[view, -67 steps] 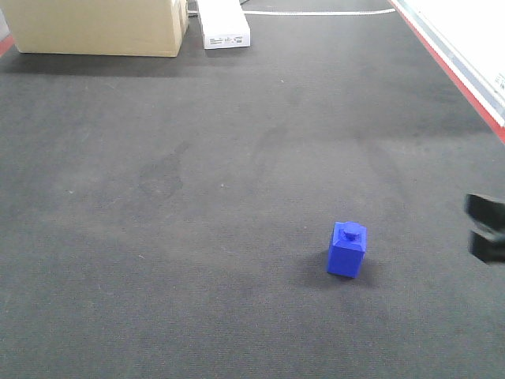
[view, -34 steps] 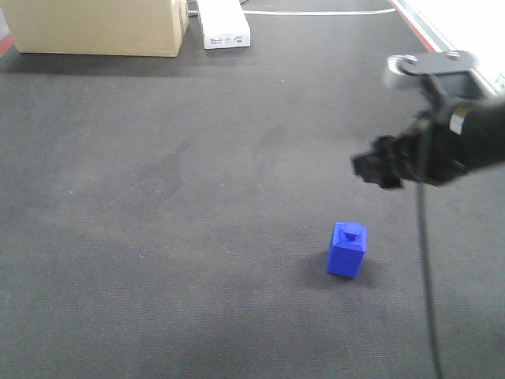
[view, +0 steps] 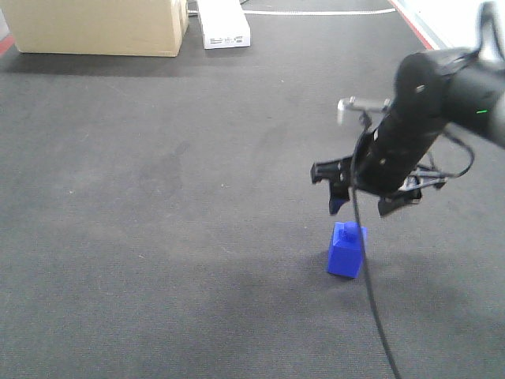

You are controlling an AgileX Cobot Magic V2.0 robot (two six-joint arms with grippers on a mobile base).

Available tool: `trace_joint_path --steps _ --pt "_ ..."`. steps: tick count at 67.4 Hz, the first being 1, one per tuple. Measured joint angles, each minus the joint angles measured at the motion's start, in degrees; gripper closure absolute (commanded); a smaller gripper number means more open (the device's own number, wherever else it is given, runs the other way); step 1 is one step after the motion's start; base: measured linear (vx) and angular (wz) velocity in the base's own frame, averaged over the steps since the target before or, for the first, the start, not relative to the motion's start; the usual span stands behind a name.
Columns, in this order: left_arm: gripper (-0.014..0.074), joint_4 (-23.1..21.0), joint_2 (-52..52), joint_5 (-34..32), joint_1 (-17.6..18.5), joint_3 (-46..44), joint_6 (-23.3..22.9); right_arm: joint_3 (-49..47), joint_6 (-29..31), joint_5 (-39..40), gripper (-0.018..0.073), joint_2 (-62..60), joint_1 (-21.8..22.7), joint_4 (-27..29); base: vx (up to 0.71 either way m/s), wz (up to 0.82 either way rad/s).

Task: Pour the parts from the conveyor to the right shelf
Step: 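Lower the right gripper over the blue block and close on it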

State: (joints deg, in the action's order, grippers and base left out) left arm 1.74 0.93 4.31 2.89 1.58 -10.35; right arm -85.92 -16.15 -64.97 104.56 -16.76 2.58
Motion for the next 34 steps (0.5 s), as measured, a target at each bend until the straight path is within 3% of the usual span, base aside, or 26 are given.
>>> trace_joint_path --steps 34 --pt "0.0603 0.0 0.0 0.0 0.0 0.0 0.0 -0.49 -1.84 -0.8 0.0025 5.95 0.0 1.22 0.0 0.0"
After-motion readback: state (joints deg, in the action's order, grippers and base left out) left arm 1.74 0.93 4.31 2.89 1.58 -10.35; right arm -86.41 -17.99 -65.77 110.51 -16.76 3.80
